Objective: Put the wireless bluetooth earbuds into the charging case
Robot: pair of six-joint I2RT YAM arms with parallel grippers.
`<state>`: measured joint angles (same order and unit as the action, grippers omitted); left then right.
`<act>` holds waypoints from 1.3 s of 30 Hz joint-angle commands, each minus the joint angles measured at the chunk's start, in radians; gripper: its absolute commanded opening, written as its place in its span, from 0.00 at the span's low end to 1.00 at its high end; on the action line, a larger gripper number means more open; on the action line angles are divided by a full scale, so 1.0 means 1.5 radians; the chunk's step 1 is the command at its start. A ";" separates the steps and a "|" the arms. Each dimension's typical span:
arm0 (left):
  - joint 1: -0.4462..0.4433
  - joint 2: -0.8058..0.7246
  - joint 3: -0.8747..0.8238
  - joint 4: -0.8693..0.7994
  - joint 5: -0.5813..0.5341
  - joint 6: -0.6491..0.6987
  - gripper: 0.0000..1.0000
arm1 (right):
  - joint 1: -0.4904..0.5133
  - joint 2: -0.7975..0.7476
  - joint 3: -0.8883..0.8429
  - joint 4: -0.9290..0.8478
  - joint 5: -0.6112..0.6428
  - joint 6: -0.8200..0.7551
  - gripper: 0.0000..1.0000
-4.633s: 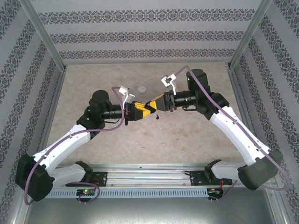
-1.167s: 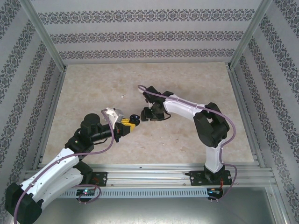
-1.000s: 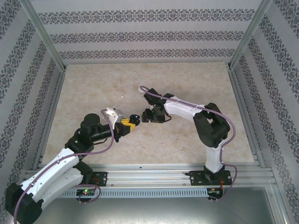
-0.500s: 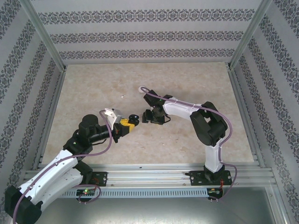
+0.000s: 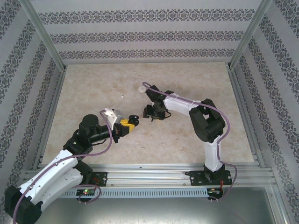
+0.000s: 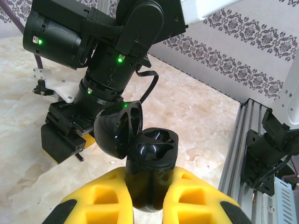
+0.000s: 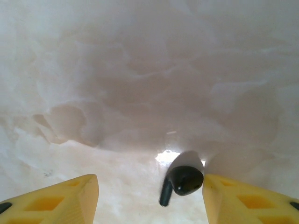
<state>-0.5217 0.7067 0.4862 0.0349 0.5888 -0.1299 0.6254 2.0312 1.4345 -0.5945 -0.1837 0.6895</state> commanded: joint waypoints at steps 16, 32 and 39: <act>0.008 -0.002 -0.014 0.002 -0.002 0.013 0.00 | 0.010 0.051 0.121 -0.170 0.078 -0.102 0.55; 0.008 -0.008 -0.017 -0.008 0.005 0.013 0.00 | 0.028 0.112 0.181 -0.228 0.098 -0.115 0.42; 0.008 -0.008 -0.019 -0.007 0.008 0.013 0.00 | 0.029 0.122 0.187 -0.226 0.101 -0.115 0.38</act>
<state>-0.5213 0.7094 0.4683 0.0315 0.5793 -0.1287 0.6590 2.1872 1.6844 -0.9108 -0.0593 0.5228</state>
